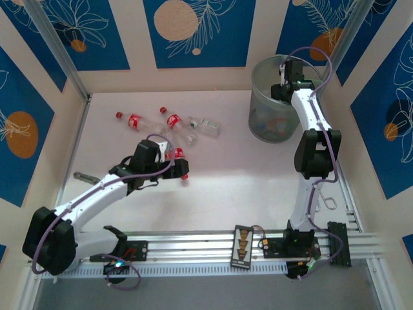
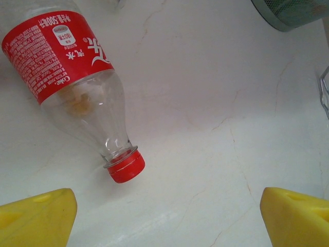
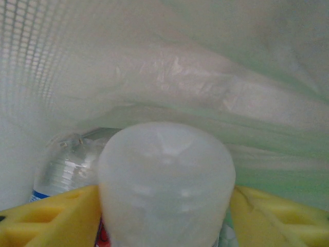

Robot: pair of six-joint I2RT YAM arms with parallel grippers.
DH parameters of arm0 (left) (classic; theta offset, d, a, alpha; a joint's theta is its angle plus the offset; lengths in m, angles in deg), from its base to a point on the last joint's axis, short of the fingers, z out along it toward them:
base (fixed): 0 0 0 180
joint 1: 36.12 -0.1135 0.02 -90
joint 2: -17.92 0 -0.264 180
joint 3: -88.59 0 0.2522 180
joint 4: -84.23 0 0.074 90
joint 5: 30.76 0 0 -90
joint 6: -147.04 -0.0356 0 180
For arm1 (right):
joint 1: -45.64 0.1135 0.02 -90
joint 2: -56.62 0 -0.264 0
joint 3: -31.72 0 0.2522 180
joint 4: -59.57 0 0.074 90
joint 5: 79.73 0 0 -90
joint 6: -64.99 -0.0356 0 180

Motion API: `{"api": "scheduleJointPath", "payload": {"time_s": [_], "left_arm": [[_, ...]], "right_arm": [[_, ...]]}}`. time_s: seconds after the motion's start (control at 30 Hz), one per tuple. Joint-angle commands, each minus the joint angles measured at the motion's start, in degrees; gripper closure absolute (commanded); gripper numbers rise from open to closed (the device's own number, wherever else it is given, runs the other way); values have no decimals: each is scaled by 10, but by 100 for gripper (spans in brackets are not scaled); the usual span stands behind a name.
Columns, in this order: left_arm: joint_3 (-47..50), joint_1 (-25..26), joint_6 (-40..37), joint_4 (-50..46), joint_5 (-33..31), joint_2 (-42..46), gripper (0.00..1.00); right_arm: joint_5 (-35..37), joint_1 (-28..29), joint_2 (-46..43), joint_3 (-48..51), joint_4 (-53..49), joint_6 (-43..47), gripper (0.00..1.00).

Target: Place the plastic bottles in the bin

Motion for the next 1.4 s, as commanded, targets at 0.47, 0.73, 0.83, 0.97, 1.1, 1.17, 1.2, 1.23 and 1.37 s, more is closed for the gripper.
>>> {"api": "scheduleJointPath", "payload": {"time_s": [0.47, 0.73, 0.83, 0.97, 1.1, 1.17, 1.2, 1.23, 1.37], "left_arm": [[-11, -7, 2, -3, -4, -17, 8], [-21, -7, 2, -19, -27, -26, 1], [-28, -7, 3, -28, -45, -34, 0], [-34, -7, 9, -25, -74, -50, 0], [-42, -7, 34, -13, -127, -75, 0], [-50, -7, 48, -1, -139, -94, 0], [-58, -7, 52, 3, -141, -105, 0], [-65, -6, 55, 3, -143, -116, 0], [-107, 1, 67, -18, -177, -155, 0]], "right_arm": [[-29, -4, -26, -38, -32, 0, 15], [-53, -2, -78, -42, -46, -15, 11], [-64, -1, -109, -39, -55, -26, 8], [-71, 8, -160, -23, -57, -33, 5], [-73, 20, -222, 26, -44, -48, 3], [-73, 28, -255, 58, -30, -58, 3], [-76, 31, -270, 75, -28, -66, 3], [-83, 33, -285, 89, -26, -74, 3], [-125, 44, -365, 186, 7, -116, 3]]}}
